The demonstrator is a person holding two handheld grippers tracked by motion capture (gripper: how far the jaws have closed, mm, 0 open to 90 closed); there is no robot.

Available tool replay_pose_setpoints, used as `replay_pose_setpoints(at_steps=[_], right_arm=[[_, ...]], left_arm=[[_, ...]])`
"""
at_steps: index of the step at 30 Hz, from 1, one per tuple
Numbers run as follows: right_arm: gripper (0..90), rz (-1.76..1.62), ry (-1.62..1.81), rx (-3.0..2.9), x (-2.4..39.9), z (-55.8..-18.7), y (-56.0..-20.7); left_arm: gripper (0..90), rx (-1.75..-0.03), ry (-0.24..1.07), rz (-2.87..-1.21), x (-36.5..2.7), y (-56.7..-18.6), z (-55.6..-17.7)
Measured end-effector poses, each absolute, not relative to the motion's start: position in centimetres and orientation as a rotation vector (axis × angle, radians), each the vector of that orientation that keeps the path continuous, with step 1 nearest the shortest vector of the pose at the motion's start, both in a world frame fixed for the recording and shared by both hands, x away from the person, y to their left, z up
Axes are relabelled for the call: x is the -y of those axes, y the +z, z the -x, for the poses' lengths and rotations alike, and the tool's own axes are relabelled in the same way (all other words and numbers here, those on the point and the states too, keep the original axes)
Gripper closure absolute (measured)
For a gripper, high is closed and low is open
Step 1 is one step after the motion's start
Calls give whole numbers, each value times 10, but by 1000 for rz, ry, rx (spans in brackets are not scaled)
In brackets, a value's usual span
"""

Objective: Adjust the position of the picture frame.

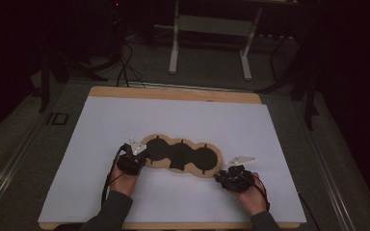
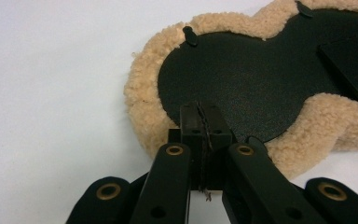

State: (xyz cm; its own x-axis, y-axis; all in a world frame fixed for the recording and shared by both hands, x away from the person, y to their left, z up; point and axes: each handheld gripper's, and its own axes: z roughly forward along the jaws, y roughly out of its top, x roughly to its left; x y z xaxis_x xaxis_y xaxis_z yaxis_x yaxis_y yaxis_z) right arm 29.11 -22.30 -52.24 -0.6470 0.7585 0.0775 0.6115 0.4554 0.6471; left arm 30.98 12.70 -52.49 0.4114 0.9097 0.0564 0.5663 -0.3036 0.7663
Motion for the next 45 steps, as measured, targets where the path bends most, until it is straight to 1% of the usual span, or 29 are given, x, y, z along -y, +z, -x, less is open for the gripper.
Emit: replay_pose_setpoints(at_steps=[3,5,9,16,30,35,42,45], right_arm=[[828,-1171,920,-2475,218,-289,-523],[861,-1186,911,-2472,217,-290,-523],[892,-1197,914,-2479,217,-288,-522],[897,-1184,892,-2488,206,-286,-525],[897,-1226,882,-2410,206,-294,-526],[896,-1231,882,-2399,207,-299,-526],[896,-1225,879,-2395,207,-303,-527],[896,-1227,878,-2388,208,-305,-527]], left_arm=[[900,-1251,649,-1987,-127,-525,-309],[900,-1250,644,-1982,-128,-526,-309],[900,-1246,644,-1983,-128,-526,-309],[900,-1247,653,-1973,-128,-527,-308],[899,-1240,632,-1972,-129,-526,-305],[867,-1227,611,-1978,-131,-524,-303],[851,-1229,606,-1982,-135,-521,-299],[818,-1213,595,-1986,-136,-519,-297]])
